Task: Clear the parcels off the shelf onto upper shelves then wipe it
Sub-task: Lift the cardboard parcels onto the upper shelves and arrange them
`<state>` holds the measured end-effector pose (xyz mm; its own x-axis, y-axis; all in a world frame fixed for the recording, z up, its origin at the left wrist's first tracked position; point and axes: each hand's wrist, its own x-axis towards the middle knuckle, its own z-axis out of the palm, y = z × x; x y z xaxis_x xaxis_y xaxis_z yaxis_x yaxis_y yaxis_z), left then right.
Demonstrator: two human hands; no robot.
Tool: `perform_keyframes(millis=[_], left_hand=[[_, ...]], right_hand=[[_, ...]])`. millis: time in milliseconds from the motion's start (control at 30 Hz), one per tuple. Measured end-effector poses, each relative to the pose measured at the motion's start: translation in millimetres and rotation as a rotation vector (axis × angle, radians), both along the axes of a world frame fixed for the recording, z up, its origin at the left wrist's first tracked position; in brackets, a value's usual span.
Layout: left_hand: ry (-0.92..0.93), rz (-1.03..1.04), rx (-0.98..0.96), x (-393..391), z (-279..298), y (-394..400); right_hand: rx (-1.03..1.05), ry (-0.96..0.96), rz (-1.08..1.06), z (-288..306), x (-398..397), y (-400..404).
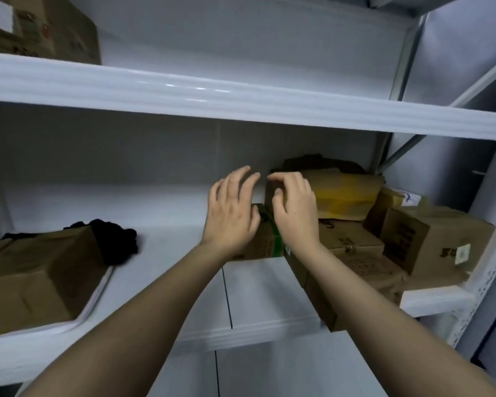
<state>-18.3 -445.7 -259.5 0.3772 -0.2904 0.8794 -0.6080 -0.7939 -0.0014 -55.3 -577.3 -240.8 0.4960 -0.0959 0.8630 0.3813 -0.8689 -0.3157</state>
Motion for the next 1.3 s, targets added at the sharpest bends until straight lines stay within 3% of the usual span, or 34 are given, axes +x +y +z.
perform_keyframes(millis=[533,833,933,1000,1133,1300], left_hand=[[0.741,-0.03,-0.153,120,-106,5],[1.303,-0.039,-0.701,174,-129,-6],[1.474,0.027,-0.792,189,-137,-10],[1.596,-0.033,-0.872,203,-150,-10],[1.647,-0.128,-0.993,260,-214,-11],[1.629,-0.221,-1.105,215,-153,-5]], right_hand=[[0.096,0.644,-0.208,-111,120,-20],[0.235,0.885,-0.306,-134,172,-39],[0.263,0.929,-0.372,-137,185,-45],[0.257,0.939,-0.415,-139,191,-45],[0.22,0.942,-0.475,-136,201,-39],[0.301,0.999,-0.438,-123,207,-43]])
